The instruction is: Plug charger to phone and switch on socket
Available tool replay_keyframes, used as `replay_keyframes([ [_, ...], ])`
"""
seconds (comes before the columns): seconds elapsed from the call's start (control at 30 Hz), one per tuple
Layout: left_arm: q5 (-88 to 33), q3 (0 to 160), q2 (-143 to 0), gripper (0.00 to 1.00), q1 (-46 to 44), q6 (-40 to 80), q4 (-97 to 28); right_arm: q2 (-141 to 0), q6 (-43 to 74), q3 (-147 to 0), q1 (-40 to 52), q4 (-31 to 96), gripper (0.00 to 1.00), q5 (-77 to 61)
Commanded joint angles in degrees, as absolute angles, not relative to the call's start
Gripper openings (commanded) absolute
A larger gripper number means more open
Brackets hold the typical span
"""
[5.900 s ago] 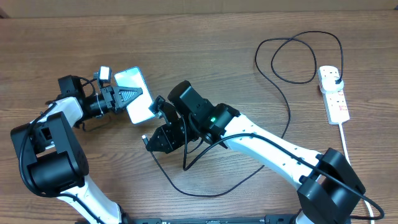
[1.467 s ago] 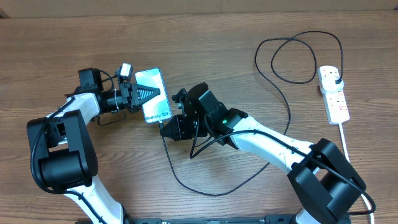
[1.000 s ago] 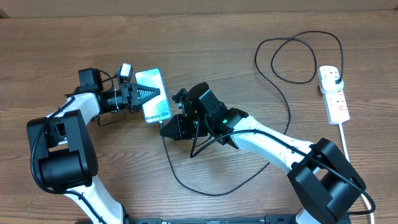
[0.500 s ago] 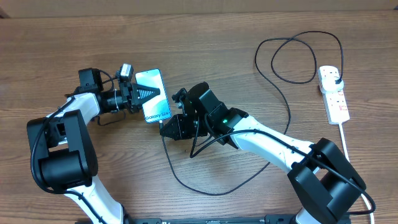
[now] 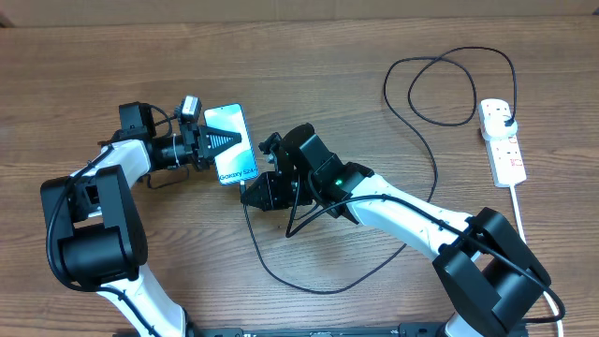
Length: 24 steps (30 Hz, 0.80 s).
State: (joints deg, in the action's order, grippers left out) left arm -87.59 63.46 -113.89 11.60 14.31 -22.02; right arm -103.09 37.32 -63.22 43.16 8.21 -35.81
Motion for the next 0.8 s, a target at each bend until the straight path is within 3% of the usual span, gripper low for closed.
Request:
replay_keyframes([
  [0.0, -88.95, 63.86, -111.85, 0.04, 11.09, 15.0, -21.98, -103.44, 37.5, -62.94, 42.37, 7.77, 0.04, -35.31],
  [0.77, -88.92, 63.86, -111.85, 0.04, 10.83, 14.98, -21.52, -103.44, 37.5, -62.94, 42.41, 7.81, 0.04, -36.16],
])
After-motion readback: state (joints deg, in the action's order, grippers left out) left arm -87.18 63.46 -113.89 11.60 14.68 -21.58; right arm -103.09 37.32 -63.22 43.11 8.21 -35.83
